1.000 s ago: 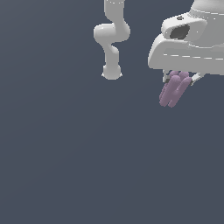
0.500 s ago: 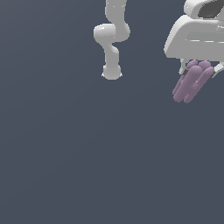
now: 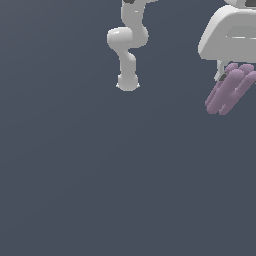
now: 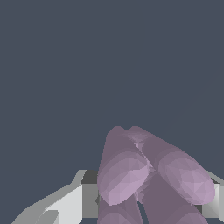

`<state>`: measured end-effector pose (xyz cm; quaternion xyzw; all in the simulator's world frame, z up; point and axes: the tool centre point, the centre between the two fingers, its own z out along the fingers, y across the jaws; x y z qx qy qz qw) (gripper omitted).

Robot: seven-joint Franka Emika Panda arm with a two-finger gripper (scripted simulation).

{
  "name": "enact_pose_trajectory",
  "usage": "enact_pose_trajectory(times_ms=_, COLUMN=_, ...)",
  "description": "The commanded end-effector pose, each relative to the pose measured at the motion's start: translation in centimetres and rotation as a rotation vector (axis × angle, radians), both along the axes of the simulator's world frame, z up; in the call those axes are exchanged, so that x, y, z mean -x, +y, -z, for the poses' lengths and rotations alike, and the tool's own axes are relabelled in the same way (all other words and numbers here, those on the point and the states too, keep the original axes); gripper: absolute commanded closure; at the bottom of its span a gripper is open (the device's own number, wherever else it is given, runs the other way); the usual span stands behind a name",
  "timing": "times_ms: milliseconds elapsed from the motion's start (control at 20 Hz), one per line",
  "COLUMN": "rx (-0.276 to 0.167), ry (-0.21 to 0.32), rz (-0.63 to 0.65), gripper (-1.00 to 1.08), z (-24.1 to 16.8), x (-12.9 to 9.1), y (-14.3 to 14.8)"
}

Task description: Pick up the object and move it to a goal position.

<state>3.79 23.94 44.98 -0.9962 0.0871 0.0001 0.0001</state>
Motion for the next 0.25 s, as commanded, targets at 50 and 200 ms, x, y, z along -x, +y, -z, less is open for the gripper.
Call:
enact_pose_trajectory(times_ms=50, rx=0.000, ry=0.000, rz=0.000, gripper=1.08, z=-0.24, x=-0.11, y=0.16)
enact_pose_trajectory(times_ms=200, rx=0.000, ry=0.000, rz=0.000, gripper=1.08, z=-0.29, x=-0.14, y=0.20)
